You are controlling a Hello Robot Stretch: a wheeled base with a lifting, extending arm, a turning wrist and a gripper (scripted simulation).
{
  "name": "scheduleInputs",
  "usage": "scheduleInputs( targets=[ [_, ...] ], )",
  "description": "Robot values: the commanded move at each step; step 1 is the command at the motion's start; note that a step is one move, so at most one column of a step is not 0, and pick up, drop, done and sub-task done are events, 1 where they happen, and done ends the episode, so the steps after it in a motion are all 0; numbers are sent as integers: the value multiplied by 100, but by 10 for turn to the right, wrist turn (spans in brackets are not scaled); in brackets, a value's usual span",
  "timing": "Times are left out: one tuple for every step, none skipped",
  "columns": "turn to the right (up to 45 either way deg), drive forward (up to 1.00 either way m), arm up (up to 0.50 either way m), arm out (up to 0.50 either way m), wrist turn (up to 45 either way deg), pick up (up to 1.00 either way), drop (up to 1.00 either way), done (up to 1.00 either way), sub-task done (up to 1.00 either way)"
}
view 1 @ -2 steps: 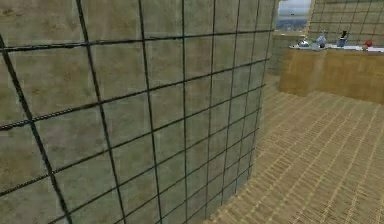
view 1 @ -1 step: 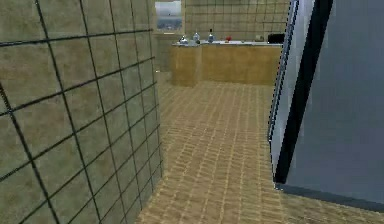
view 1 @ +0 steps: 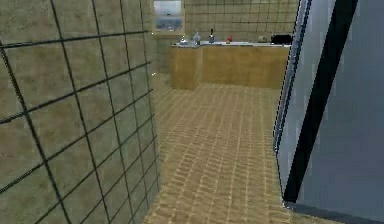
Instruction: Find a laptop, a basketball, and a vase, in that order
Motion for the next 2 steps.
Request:
scheduleInputs(
  targets=[
    [90,0,0,0,0,0,0,0,0],
    [0,100,0,0,0,0,0,0,0]
  ],
)
